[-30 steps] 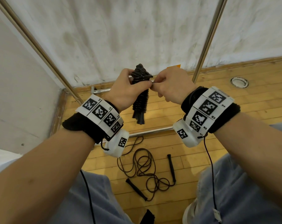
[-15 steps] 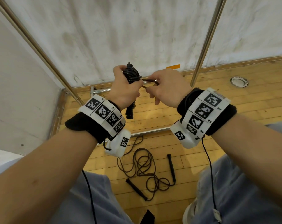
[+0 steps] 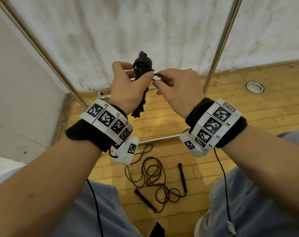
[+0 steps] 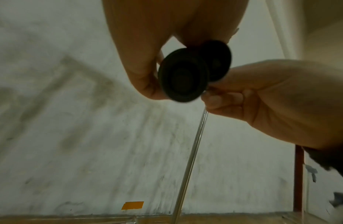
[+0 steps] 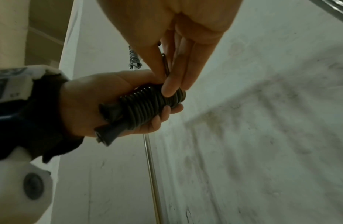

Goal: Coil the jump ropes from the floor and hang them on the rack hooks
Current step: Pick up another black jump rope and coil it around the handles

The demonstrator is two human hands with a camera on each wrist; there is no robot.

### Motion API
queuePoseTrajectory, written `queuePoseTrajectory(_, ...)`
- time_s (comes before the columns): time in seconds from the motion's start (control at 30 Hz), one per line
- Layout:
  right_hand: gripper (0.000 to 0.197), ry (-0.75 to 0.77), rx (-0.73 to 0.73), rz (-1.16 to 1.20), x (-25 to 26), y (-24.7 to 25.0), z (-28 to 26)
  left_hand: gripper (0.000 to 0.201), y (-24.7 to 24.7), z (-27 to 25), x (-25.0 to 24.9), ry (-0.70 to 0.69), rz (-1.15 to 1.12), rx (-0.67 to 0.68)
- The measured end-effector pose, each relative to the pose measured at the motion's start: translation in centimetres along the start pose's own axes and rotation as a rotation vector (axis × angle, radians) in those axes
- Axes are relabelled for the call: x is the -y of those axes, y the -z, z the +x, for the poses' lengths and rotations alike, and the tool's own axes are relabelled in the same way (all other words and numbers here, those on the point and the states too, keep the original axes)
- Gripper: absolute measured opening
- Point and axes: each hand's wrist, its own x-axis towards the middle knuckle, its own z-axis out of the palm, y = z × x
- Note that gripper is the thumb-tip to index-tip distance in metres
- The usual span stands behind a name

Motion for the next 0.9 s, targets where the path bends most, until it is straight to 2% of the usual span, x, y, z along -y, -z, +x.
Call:
queuePoseTrajectory(0.1,0.021,0.064,0.032,-0.017,0.07,-0.14,-0.18,0.042,-0.23,-0.25,-0.17,-0.065,0.104,-0.060)
queuePoseTrajectory(0.23,0.023,0.084,0.039,-0.012,-0.07,-0.04,-0.07,0.038,-0.12,-0.56,-0.19,-0.144,0.146,-0.015)
queuePoseTrajectory(0.33,0.024,0.074,0.029,-0.002,-0.08,-0.10,-0.10,0.039,-0.08,-0.68,-0.19,-0.158,0.131,0.002)
queuePoseTrajectory(0.57,0.024,0.021,-0.024,0.116,0.12,0.06,0.01,0.022,-0.30,-0.69,-0.22,-0.214,0.189,-0.029)
queuePoseTrajectory(0.7,0.024,0.031,0.012,0.108,-0.06,-0.20,-0.13,0.020,-0.29,-0.41,0.03,-0.168,0.185,0.015)
queuePoseTrajectory(0.8,0.025,0.063,-0.005,0.155,0.17,-0.22,-0.30,0.026,-0.20,-0.25,0.07,-0.175,0.200,0.004)
queuePoseTrajectory(0.9,0.027,0.035,-0.028,0.225,0.26,-0.29,-0.24,0.022,-0.18,-0.21,-0.29,-0.168,0.123,-0.004)
